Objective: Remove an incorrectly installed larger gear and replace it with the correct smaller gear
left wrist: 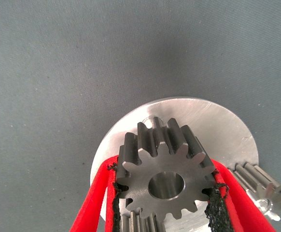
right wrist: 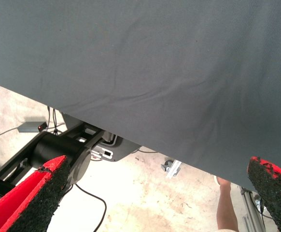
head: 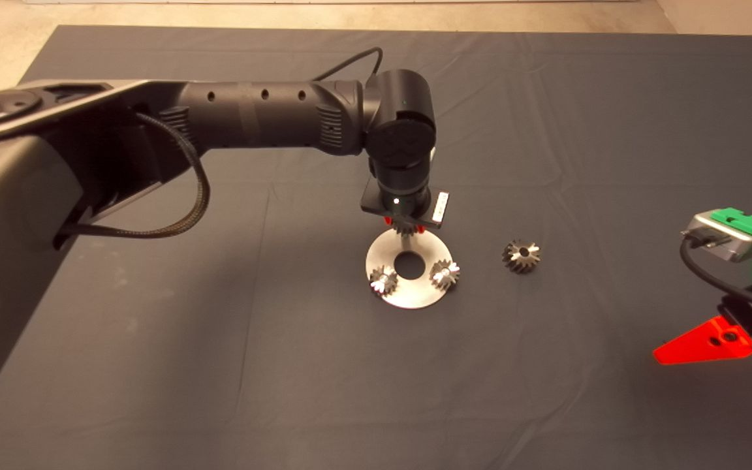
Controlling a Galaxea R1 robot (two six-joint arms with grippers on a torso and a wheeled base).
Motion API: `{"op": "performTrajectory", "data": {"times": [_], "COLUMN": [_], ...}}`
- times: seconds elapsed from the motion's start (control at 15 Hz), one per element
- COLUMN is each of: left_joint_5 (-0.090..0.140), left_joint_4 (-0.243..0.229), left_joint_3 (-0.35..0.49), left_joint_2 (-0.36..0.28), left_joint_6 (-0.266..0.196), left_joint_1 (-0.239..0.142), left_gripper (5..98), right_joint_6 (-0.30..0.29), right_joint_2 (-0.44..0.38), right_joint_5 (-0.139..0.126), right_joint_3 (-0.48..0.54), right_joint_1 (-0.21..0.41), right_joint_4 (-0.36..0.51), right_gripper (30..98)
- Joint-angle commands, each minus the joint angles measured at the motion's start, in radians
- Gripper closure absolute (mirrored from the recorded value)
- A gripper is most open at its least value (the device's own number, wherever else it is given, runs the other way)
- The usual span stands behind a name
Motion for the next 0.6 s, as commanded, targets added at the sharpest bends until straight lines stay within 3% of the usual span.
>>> {"op": "performTrajectory", "data": {"times": [0.0,0.53], "left_joint_5": [-0.002,-0.002], "left_joint_4": [0.007,0.007], "left_joint_3": [-0.008,-0.028], "left_joint_2": [0.007,0.01], "left_joint_6": [0.006,0.017], "left_joint_1": [-0.012,-0.006], "left_gripper": [69.8,69.8], "right_joint_6": [0.008,0.008], "right_joint_2": [-0.004,-0.002], "right_joint_5": [0.002,0.002], "right_joint_3": [0.005,0.005], "right_joint_1": [0.022,0.022], "right_joint_4": [0.038,0.036], "right_gripper": [30.8,30.8]}}
